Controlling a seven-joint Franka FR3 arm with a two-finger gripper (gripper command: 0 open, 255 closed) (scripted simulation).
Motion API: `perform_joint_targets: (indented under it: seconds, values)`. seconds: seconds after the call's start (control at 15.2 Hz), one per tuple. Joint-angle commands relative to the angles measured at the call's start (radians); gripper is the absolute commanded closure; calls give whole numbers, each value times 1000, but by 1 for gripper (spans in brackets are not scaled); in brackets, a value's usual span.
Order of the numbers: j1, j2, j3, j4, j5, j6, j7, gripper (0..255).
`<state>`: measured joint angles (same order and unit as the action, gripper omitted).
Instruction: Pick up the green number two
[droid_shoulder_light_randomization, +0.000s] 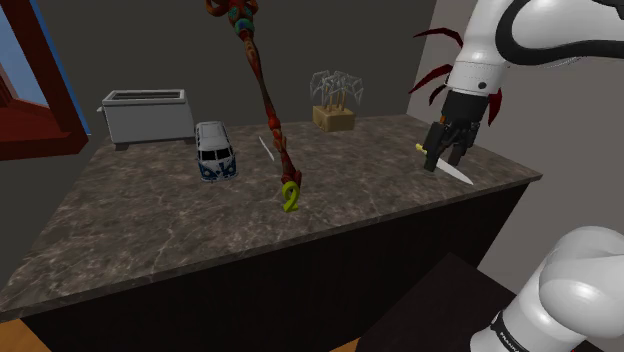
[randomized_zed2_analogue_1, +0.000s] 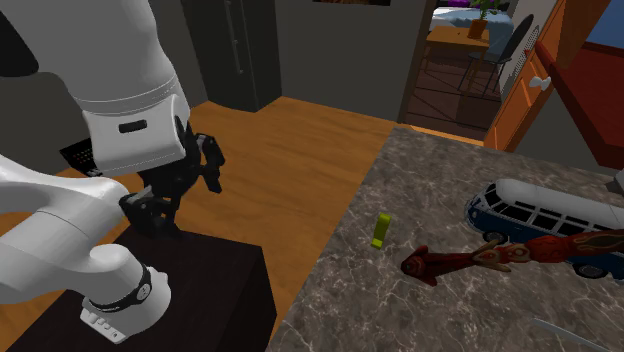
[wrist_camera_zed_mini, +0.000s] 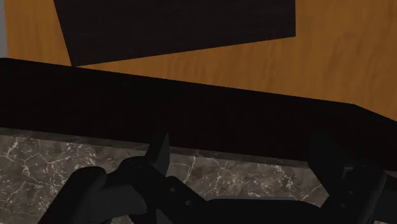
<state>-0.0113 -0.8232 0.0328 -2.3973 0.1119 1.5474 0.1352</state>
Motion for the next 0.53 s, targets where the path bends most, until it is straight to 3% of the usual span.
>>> perform_joint_targets:
  seconds: [0.0, 0.46]
  values:
    - [0, 0, 0, 0, 0, 0, 0, 0]
    - [27, 215, 65, 36, 48, 206, 31, 0]
